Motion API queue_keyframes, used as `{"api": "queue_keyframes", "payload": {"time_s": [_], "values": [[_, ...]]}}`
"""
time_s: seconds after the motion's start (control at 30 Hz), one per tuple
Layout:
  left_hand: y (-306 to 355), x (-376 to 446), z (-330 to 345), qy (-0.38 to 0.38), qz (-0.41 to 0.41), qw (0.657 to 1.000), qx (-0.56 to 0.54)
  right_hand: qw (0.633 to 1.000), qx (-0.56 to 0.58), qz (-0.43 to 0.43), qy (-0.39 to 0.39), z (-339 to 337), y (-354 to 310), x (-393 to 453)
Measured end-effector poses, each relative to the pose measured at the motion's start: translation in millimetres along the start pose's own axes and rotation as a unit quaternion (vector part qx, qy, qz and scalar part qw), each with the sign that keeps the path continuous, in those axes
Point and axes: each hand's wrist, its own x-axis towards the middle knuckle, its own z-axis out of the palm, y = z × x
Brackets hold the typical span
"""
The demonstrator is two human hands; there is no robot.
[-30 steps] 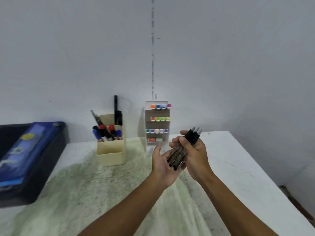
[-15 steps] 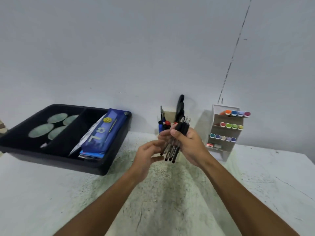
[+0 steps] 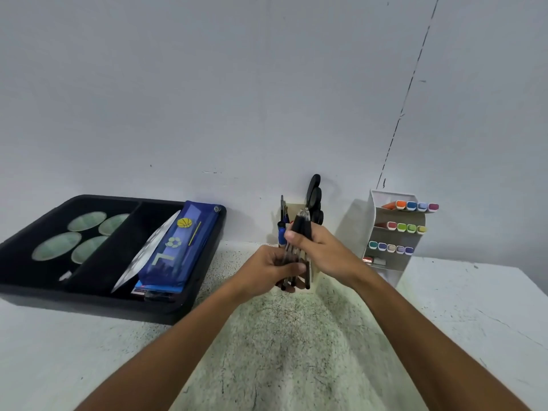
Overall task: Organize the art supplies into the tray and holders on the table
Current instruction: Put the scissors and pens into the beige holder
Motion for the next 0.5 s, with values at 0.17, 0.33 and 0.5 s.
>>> {"api": "queue_keyframes", "payload": {"time_s": [0.17, 0.33, 0.5], "values": [[-1.2, 4.7, -4.3, -0.009, -0.005, 1.0, 0.015, 0.994, -0.092, 0.015, -0.053, -15.4, -13.2, 4.2], [-1.8, 10.0, -9.9, 0.015, 0.012, 0.99, 0.139, 0.99, -0.119, 0.042, -0.064, -28.1, -18.9, 10.0], [0.2, 16.1, -18.7, 0.05, 0.055, 0.976, 0.204, 0.985, -0.168, 0.021, -0.015, -29.4, -22.9, 14.5]]}}
